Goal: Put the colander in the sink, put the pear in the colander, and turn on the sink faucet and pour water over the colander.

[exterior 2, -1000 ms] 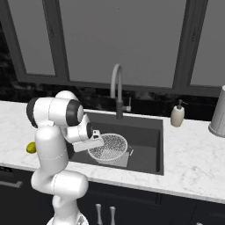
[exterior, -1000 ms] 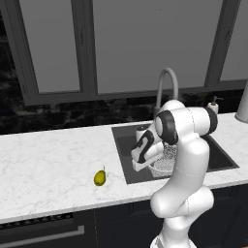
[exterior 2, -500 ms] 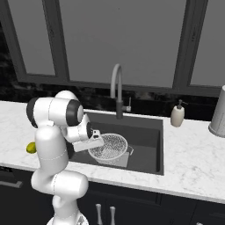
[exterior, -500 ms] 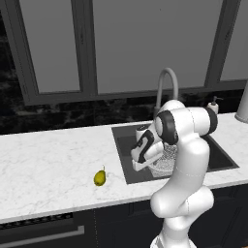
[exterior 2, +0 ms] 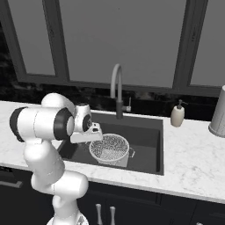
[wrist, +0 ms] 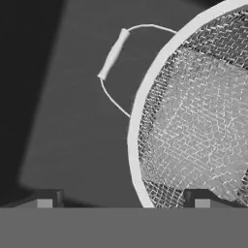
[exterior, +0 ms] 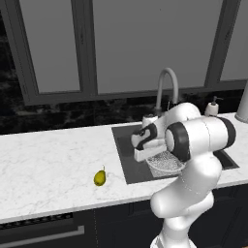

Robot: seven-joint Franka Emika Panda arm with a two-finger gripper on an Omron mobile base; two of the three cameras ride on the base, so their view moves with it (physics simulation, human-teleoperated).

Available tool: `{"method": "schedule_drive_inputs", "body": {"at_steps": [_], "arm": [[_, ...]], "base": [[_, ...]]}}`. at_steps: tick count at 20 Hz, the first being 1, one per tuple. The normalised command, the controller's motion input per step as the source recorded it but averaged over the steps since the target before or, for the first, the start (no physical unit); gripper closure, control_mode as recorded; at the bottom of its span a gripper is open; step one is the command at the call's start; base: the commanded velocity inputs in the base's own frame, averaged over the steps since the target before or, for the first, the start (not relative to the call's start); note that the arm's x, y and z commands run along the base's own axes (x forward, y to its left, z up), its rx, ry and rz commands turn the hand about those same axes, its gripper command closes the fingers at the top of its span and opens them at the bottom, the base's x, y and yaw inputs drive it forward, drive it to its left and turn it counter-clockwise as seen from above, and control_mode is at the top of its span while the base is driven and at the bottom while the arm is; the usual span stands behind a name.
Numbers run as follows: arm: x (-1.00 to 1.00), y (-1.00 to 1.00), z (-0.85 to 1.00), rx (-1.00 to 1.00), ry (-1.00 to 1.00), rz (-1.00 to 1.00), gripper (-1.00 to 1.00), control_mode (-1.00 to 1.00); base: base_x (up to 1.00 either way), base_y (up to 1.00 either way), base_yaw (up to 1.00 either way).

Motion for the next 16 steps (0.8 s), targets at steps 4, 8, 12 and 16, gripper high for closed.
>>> {"method": "schedule_drive_inputs", "body": {"at_steps": [4,8,12,16], "arm": [[-1.00,0.38,0.68,0.14,0.00,-0.13,-1.00,-1.00],[-1.00,0.61,0.34,0.17,0.00,-0.10,-1.00,-1.00],[-0.82,0.58,0.76,0.08,0.00,-0.18,-1.00,-1.00],[-0.22,0.49,1.00,0.00,-0.03,-0.26,-1.00,-1.00]], "base": [[0.00,0.00,0.00],[0.00,0.00,0.00],[0.00,0.00,0.00],[0.00,0.00,0.00]]}}
